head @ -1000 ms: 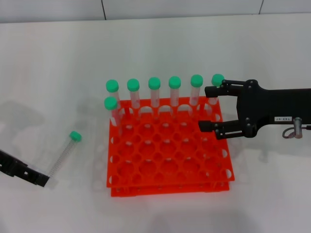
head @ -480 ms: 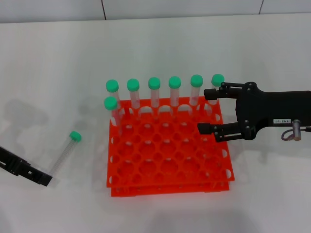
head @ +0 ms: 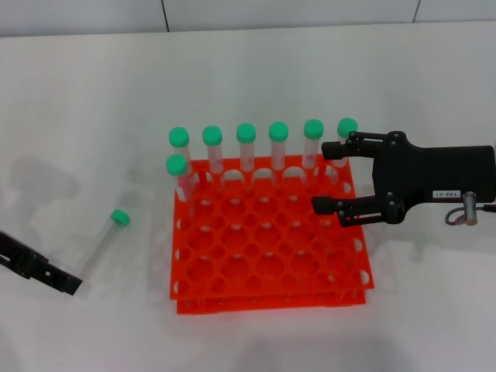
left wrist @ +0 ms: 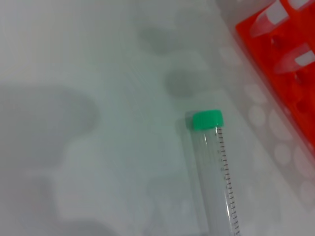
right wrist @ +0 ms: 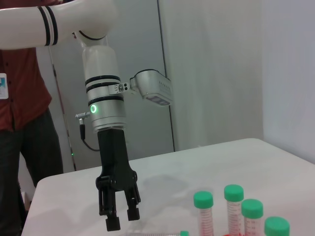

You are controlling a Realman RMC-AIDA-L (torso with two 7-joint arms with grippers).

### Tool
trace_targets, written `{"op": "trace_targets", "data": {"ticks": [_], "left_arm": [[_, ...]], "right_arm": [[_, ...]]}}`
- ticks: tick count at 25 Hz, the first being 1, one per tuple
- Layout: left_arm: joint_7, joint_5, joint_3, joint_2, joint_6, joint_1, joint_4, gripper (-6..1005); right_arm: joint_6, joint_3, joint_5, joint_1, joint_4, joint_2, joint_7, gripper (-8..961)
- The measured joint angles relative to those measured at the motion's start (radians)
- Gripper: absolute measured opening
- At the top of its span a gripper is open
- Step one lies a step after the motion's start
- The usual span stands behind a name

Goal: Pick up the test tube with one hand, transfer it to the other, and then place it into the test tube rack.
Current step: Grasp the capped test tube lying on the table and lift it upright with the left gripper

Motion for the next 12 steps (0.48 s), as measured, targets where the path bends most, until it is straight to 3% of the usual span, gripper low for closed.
{"op": "trace_targets", "data": {"ticks": [12], "left_arm": [[-0.005, 0.006, 0.009, -0.012, -0.007, -0.026, -0.003, 719]], "right_arm": [[0.000, 0.000, 0.000, 0.002, 0.000, 0.000, 0.000, 838]]}}
